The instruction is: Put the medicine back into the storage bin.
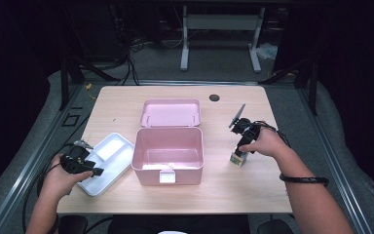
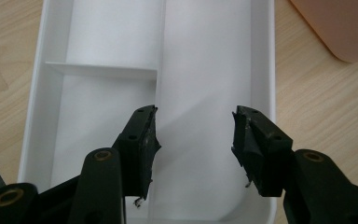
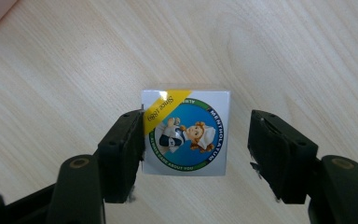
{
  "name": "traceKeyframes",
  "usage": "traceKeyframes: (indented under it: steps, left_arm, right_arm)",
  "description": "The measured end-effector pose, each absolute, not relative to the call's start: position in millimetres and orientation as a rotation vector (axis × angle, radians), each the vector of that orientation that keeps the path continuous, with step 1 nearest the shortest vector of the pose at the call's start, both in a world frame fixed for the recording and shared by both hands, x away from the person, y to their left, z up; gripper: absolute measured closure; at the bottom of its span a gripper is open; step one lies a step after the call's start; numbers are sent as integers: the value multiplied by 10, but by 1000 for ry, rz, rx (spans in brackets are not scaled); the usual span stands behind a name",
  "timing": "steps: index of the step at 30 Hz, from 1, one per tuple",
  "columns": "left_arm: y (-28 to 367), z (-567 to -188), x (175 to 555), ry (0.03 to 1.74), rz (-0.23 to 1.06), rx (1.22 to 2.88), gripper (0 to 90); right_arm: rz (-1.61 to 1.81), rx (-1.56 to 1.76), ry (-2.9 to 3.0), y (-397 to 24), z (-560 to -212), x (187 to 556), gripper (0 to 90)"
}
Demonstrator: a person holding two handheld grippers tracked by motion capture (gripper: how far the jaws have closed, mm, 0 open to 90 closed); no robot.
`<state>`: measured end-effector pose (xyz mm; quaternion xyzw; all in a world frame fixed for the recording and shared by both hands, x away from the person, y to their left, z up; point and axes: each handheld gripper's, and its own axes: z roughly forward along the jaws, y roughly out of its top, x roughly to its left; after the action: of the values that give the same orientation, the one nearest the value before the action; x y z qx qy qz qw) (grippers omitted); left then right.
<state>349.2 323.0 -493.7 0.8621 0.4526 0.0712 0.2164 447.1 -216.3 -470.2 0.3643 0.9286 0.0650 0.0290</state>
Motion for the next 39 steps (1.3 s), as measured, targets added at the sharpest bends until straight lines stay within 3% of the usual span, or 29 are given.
traceKeyframes:
  steps: [24,29,39]
  left_arm:
    - [3233,-4958,3487,1264,187,2393,490]
    - [3238,-4961,3486,1267,192,2393,490]
    - [3242,-4962,3485,1268,195,2394,491]
  right_arm:
    - [120,1110,2883,-2103,-4738,4442,371]
    - [139,1151,2892,-2132,-4758,4455,452]
    - [104,1113,2895,-2100,-4723,4460,466]
